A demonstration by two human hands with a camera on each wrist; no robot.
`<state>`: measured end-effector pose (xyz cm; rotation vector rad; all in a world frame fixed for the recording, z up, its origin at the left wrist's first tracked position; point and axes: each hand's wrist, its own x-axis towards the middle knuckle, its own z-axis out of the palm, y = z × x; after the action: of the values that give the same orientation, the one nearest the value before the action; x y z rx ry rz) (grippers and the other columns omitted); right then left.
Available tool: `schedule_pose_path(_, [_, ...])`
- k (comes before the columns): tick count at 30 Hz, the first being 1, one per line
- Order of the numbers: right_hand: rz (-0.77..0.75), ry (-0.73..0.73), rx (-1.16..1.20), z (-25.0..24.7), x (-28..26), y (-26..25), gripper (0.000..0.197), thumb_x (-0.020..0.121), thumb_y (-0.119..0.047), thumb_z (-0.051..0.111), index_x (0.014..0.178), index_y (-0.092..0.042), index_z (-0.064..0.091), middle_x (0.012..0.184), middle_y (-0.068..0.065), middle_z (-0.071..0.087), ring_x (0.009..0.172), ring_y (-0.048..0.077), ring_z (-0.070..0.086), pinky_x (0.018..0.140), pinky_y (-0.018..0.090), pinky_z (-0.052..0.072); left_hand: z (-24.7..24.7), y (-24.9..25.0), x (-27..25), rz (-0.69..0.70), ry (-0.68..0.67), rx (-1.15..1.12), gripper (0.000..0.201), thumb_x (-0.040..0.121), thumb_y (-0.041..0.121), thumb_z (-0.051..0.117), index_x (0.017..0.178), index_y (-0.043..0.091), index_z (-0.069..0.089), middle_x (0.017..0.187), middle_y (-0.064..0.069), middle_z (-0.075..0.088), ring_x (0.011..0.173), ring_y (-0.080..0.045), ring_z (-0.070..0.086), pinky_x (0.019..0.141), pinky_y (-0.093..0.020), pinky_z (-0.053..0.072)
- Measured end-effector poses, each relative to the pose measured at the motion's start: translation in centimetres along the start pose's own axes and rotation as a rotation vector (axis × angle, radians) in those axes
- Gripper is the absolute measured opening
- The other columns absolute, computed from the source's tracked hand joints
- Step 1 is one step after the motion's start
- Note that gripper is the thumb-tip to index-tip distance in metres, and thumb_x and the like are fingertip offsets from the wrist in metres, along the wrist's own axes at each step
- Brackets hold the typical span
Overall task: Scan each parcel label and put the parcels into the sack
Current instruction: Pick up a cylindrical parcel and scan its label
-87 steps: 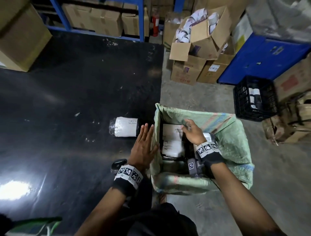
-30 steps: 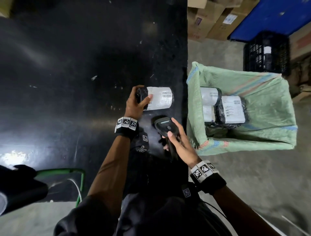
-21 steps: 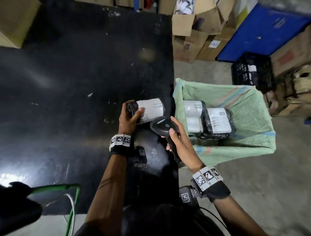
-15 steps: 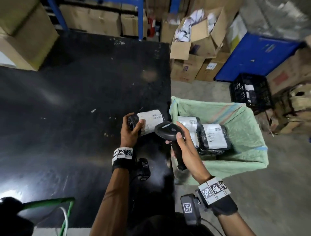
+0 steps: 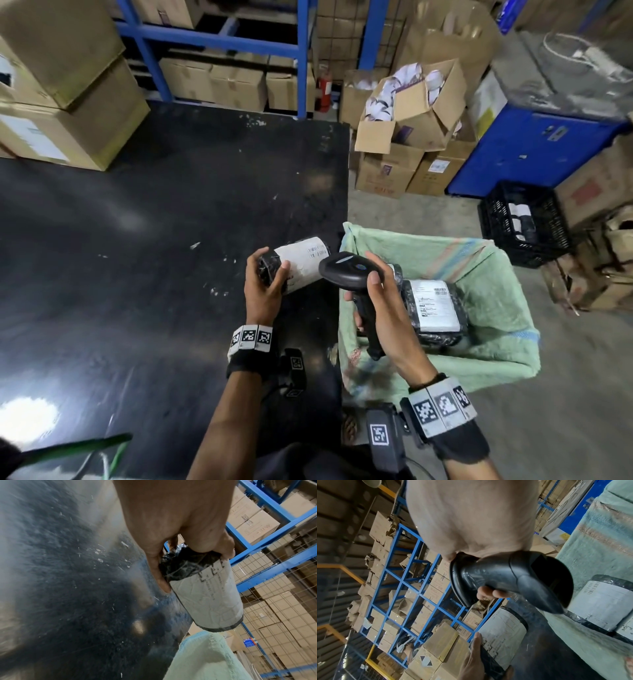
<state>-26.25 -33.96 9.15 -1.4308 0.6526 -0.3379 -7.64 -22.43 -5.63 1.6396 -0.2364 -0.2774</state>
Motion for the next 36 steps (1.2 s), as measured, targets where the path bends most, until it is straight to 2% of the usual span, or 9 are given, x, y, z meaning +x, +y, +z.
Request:
schedule_pose_path(2, [-0.007, -0.001, 0.022, 0.0, 0.0, -0.1, 0.042, 0.1, -0.047, 0.037, 0.141, -0.04, 0.042, 0.087, 0.01, 0.063, 0.06, 0.012, 0.049, 0.056, 0.029, 0.044, -0.1, 0.1, 0.0, 0.016, 0.008, 0.039, 0.043, 0.094, 0.029, 0.076, 0.131, 0.02, 0.057, 0.102, 0.024, 0.066, 0.093, 0.005, 0.064, 0.092, -0.026, 0.05])
schedule_pose_path(5, [-0.008, -0.001, 0.033, -0.2, 0.0, 0.1, 0.043, 0.1, -0.047, 0.038, 0.142, -0.041, 0.042, 0.088, 0.011, 0.063, 0.062, 0.013, 0.049, 0.057, 0.029, 0.044, -0.3, 0.4, -0.2, 0.035, 0.001, 0.062, 0.051, 0.088, 0.044, 0.074, 0.131, 0.022, 0.056, 0.113, 0.014, 0.065, 0.1, 0.0, 0.065, 0.095, -0.026, 0.051])
schedule_pose_path(11, [-0.02, 0.012, 0.015, -0.3, 0.1, 0.3, 0.044, 0.1, -0.047, 0.037, 0.143, -0.04, 0.04, 0.092, 0.011, 0.065, 0.064, 0.011, 0.054, 0.058, 0.03, 0.046, -0.5, 0.1, -0.6, 0.049, -0.023, 0.09, 0.058, 0.083, 0.055, 0.072, 0.131, 0.027, 0.057, 0.124, -0.002, 0.066, 0.112, -0.023, 0.067, 0.103, -0.043, 0.054])
schedule_pose_path(15, [-0.003, -0.004, 0.035, -0.1, 0.1, 0.2, 0.04, 0.103, -0.044, 0.035, 0.143, -0.041, 0.04, 0.091, 0.012, 0.063, 0.062, 0.015, 0.051, 0.055, 0.027, 0.045, -0.6, 0.2, -0.8, 0.054, -0.025, 0.094, 0.055, 0.084, 0.051, 0.074, 0.13, 0.027, 0.057, 0.123, -0.004, 0.067, 0.112, -0.021, 0.067, 0.102, -0.042, 0.054])
schedule_pose_path(19, [0.003, -0.007, 0.025, 0.4, 0.2, 0.3, 0.041, 0.104, -0.043, 0.036, 0.145, -0.04, 0.039, 0.103, 0.014, 0.067, 0.067, 0.014, 0.058, 0.057, 0.028, 0.046, -0.8, 0.1, -0.9, 0.058, -0.029, 0.107, 0.046, 0.09, 0.035, 0.078, 0.13, 0.026, 0.057, 0.123, -0.005, 0.067, 0.112, -0.021, 0.067, 0.102, -0.041, 0.053])
schedule_pose_path(22, [0.009, -0.002, 0.006, 0.8, 0.3, 0.4, 0.04, 0.103, -0.045, 0.037, 0.143, -0.042, 0.041, 0.103, 0.017, 0.069, 0.064, 0.026, 0.055, 0.062, 0.035, 0.048, -1.4, 0.1, -0.9, 0.042, -0.02, 0.098, 0.053, 0.084, 0.051, 0.075, 0.129, 0.029, 0.058, 0.123, -0.003, 0.067, 0.112, -0.021, 0.067, 0.102, -0.039, 0.054])
schedule_pose_path(26, [0.051, -0.018, -0.03, 1.6, 1.1, 1.7, 0.04, 0.103, -0.046, 0.04, 0.142, -0.043, 0.042, 0.103, 0.014, 0.071, 0.063, 0.028, 0.056, 0.063, 0.038, 0.048, -3.0, -0.4, -0.7, 0.026, 0.017, 0.123, 0.058, 0.08, 0.06, 0.072, 0.128, 0.03, 0.058, 0.125, -0.003, 0.067, 0.115, -0.022, 0.066, 0.104, -0.042, 0.053])
schedule_pose_path(32, [0.151, -0.077, -0.185, 3.4, 1.9, 6.3, 0.042, 0.1, -0.051, 0.046, 0.141, -0.045, 0.042, 0.105, -0.002, 0.069, 0.064, 0.026, 0.065, 0.065, 0.041, 0.053, -5.8, -1.0, -0.5, -0.005, 0.146, 0.201, 0.048, 0.089, 0.039, 0.078, 0.13, 0.024, 0.058, 0.13, -0.002, 0.063, 0.121, -0.023, 0.061, 0.108, -0.046, 0.049])
schedule_pose_path(36, [0.266, -0.133, -0.293, 4.5, 2.7, 9.8, 0.045, 0.099, -0.053, 0.045, 0.143, -0.042, 0.039, 0.101, -0.004, 0.068, 0.053, 0.013, 0.06, 0.057, 0.033, 0.051, -7.8, -1.4, -0.3, -0.042, 0.227, 0.221, 0.049, 0.092, 0.034, 0.078, 0.134, 0.02, 0.056, 0.133, -0.004, 0.06, 0.122, -0.023, 0.06, 0.109, -0.044, 0.048])
